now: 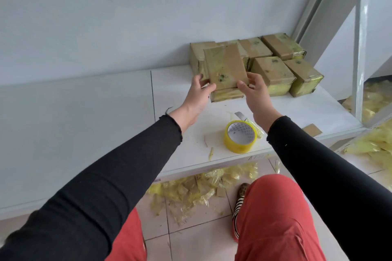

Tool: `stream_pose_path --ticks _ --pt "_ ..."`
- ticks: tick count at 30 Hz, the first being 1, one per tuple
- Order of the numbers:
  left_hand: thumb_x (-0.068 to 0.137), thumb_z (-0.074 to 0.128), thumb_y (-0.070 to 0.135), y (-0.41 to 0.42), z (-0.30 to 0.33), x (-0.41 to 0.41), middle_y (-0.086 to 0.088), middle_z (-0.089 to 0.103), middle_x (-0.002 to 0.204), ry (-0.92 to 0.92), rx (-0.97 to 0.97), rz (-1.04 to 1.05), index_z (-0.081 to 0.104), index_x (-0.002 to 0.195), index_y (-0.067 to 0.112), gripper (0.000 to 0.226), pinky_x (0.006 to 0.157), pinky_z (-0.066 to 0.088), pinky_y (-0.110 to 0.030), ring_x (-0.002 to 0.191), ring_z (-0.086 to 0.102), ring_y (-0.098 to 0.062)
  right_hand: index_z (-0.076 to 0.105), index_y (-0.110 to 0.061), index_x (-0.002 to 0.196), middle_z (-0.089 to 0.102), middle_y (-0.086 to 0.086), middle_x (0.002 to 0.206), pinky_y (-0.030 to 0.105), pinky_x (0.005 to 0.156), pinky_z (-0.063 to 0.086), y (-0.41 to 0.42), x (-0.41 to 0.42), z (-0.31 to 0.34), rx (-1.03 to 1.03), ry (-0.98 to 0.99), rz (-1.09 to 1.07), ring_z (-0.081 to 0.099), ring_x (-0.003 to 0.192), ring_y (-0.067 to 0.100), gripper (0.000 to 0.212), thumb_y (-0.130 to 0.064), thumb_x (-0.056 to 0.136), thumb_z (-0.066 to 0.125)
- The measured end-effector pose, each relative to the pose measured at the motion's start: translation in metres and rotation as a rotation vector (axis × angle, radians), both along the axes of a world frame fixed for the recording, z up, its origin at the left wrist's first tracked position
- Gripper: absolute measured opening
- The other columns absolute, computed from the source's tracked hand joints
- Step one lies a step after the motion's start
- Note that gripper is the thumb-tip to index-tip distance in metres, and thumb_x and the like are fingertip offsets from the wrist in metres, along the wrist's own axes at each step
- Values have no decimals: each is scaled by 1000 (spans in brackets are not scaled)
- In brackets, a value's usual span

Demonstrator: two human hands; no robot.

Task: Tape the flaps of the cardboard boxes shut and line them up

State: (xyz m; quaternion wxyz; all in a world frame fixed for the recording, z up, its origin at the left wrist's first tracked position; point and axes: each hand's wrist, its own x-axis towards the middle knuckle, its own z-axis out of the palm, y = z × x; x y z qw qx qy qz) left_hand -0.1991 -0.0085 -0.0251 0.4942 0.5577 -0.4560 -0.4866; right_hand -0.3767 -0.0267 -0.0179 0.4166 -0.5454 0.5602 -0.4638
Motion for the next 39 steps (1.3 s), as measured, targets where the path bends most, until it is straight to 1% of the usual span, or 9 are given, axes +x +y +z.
stream_pose_path --ticks 3,6,10,13,16,21,28,33,39 --pt "104 59 21 -26 -15 -25 10 63 118 31 76 -78 51 127 20 24 96 46 -32 108 59 -8 52 -18 118 58 -9 100 23 69 41 -20 -22 -10 50 -12 -142 55 84 7 27 -30 98 64" --pt "104 58 24 -44 -30 -44 16 61 108 76 112 -117 54 121 23 17 85 48 -26 97 59 -2 52 -20 115 57 -10 97 23 63 40 -34 -36 -21 77 21 -220 55 81 8 24 -32 98 63" --pt "104 59 28 -64 -45 -58 12 64 118 84 148 -162 55 126 24 23 96 50 -30 113 61 -10 56 -21 119 59 -3 108 22 65 42 -53 -45 -33 74 85 -282 59 91 14 22 -32 101 60" --pt "104 60 31 -78 -54 -62 4 62 132 52 165 -149 54 133 22 30 113 45 -43 127 58 -18 61 -15 128 52 3 121 29 84 48 -66 -46 -40 48 201 -317 58 101 20 30 -31 102 58" --pt "103 63 34 -87 -57 -66 0 59 141 11 168 -157 49 144 16 47 116 42 -48 131 55 -20 62 -13 132 56 9 123 41 98 53 -74 -48 -45 38 283 -331 59 105 25 34 -29 104 55" --pt "101 65 33 -96 -59 -77 -4 55 147 -21 170 -145 43 149 14 56 116 42 -49 134 53 -23 55 -18 142 63 -2 111 44 91 57 -79 -53 -44 61 341 -345 64 102 25 40 -29 104 51" --pt "104 60 35 -98 -52 -88 -6 53 149 -108 157 -162 41 152 13 57 114 45 -48 134 53 -25 50 -17 142 66 5 121 48 93 56 -77 -60 -44 74 382 -349 64 106 26 41 -28 103 51" --pt "105 57 36 -101 -46 -87 -7 52 151 -159 148 -195 41 153 11 57 114 45 -46 133 53 -25 46 -14 144 67 8 122 40 87 53 -77 -62 -42 66 467 -260 63 106 29 44 -27 102 52" --pt "105 57 39 -82 -34 -65 -10 40 161 -382 171 -261 31 160 12 66 118 38 -42 144 43 -26 38 -16 149 66 6 107 37 74 49 -61 -64 -27 -2 620 -130 60 93 27 50 -23 101 50"
